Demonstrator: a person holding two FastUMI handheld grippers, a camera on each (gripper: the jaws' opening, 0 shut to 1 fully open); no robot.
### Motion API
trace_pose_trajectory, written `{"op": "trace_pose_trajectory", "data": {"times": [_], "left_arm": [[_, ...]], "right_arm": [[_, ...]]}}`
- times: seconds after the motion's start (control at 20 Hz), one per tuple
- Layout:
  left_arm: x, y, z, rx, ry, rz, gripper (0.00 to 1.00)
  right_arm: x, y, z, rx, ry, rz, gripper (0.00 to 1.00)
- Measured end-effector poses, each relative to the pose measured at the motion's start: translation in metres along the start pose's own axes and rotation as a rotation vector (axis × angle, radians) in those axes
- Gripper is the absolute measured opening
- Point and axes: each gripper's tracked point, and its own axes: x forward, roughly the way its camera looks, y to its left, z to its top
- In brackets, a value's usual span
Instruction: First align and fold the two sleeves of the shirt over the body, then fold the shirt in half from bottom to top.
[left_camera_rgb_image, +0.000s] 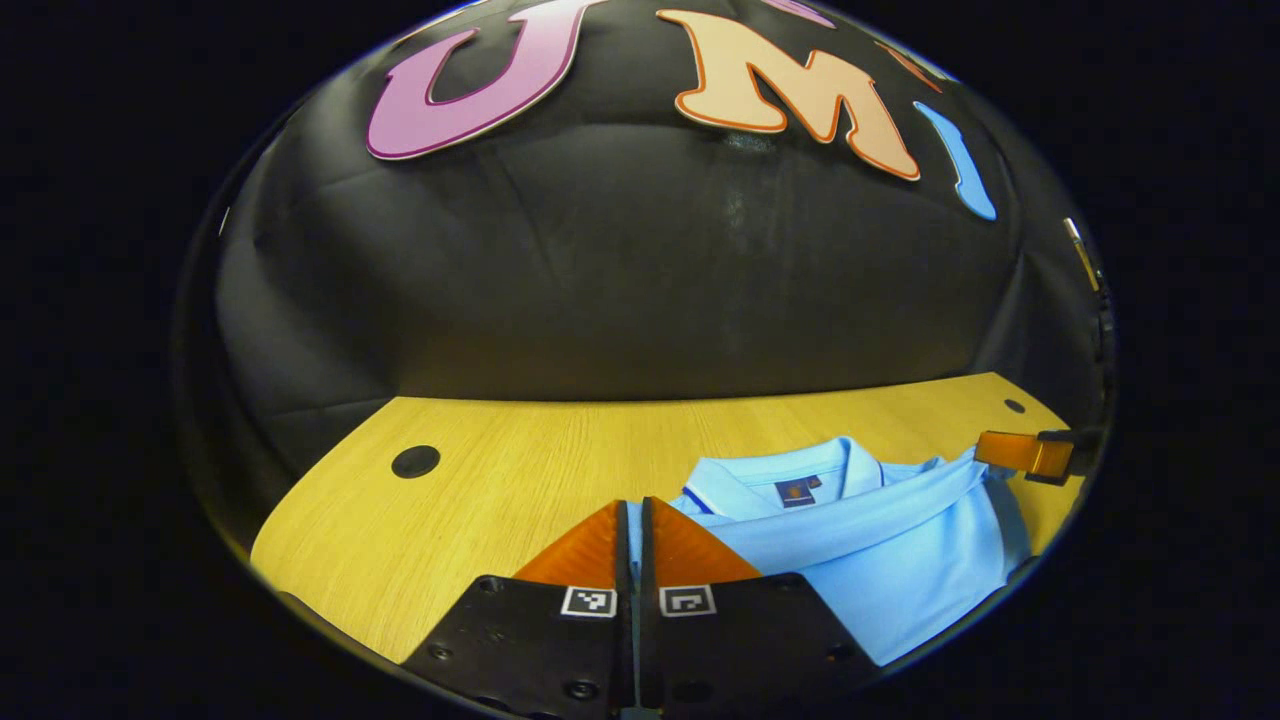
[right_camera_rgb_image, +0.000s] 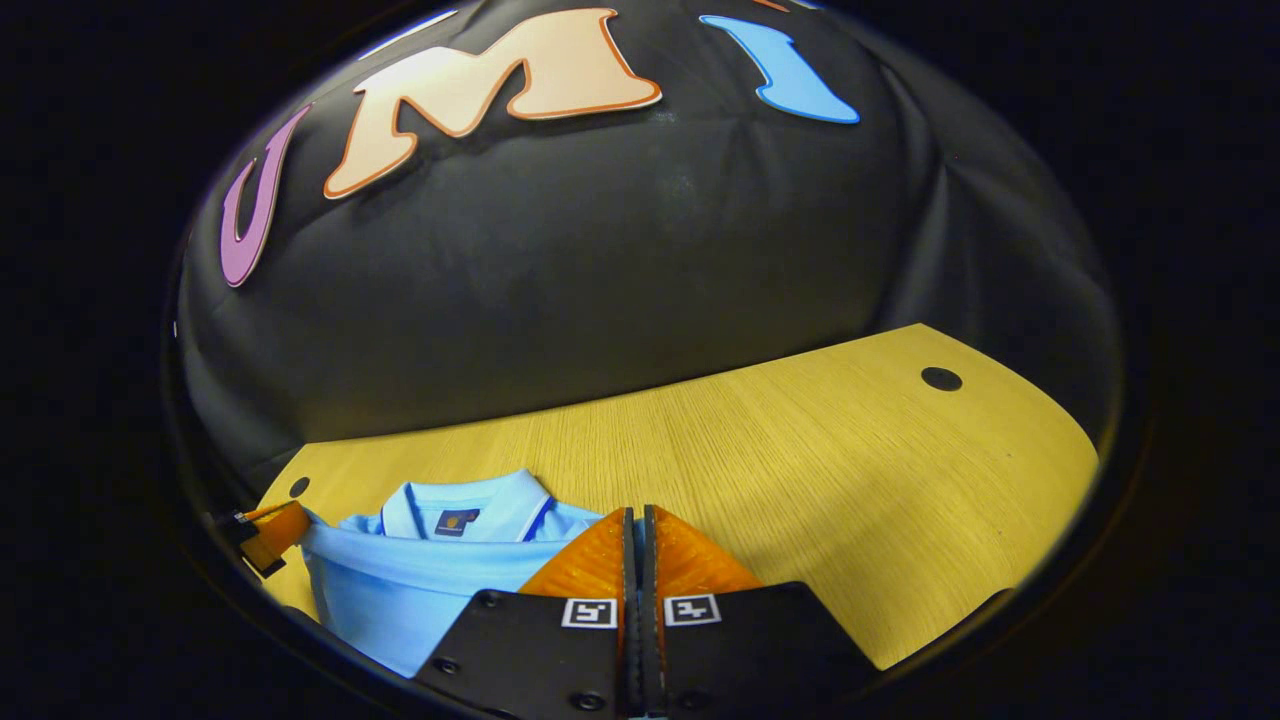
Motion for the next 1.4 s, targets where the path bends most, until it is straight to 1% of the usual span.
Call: {"op": "trace_pose_trajectory", "data": {"times": [0.05, 0.1, 0.15, 0.2, 0.3, 0.35, 0.4, 0.55, 0.7, 0.85, 0.95, 1.05, 1.2, 1.3, 1.4], "left_arm": [[0.0, 0.0, 0.003, 0.002, -0.009, 0.0, 0.07], [-0.003, 0.0, 0.01, 0.007, -0.019, 0.007, 0.1], [-0.003, 0.004, 0.017, 0.011, -0.033, 0.014, 0.19], [-0.008, 0.007, 0.022, 0.014, -0.044, 0.018, 0.37], [-0.024, 0.011, 0.031, -0.001, -0.058, 0.018, 0.75], [-0.031, 0.014, 0.035, -0.018, -0.066, 0.024, 0.95], [-0.041, 0.016, 0.04, -0.037, -0.079, 0.02, 0.96], [-0.083, 0.02, 0.054, -0.091, -0.139, -0.01, 0.96], [-0.132, 0.02, 0.05, -0.109, -0.201, -0.027, 0.95], [-0.181, 0.014, 0.033, -0.098, -0.248, -0.031, 0.94], [-0.212, 0.004, 0.022, -0.093, -0.273, -0.052, 0.94], [-0.238, -0.005, 0.007, -0.088, -0.297, -0.067, 0.94], [-0.27, -0.019, -0.014, -0.076, -0.307, -0.091, 0.94], [-0.288, -0.03, -0.031, -0.068, -0.304, -0.115, 0.94], [-0.302, -0.036, -0.042, -0.091, -0.315, -0.131, 0.94]], "right_arm": [[-0.001, -0.001, 0.004, -0.013, -0.017, 0.002, 0.04], [-0.002, -0.004, 0.01, -0.027, -0.035, -0.005, 0.11], [-0.005, -0.002, 0.016, -0.024, -0.048, 0.011, 0.15], [-0.01, 0.001, 0.022, -0.018, -0.057, 0.025, 0.29], [-0.023, 0.004, 0.031, -0.015, -0.069, 0.055, 0.76], [-0.028, 0.005, 0.036, -0.025, -0.083, 0.066, 1.0], [-0.04, 0.004, 0.041, -0.038, -0.106, 0.076, 0.97], [-0.076, 0.003, 0.048, -0.08, -0.173, 0.123, 0.98], [-0.118, 0.0, 0.033, -0.124, -0.207, 0.175, 0.98], [-0.166, -0.003, 0.008, -0.175, -0.236, 0.234, 0.98], [-0.198, 0.0, -0.009, -0.19, -0.249, 0.29, 0.98], [-0.232, -0.001, -0.025, -0.232, -0.282, 0.332, 0.98], [-0.276, -0.001, -0.041, -0.279, -0.346, 0.38, 0.98], [-0.299, -0.004, -0.054, -0.278, -0.369, 0.393, 0.98], [-0.317, -0.003, -0.065, -0.255, -0.385, 0.408, 0.96]]}}
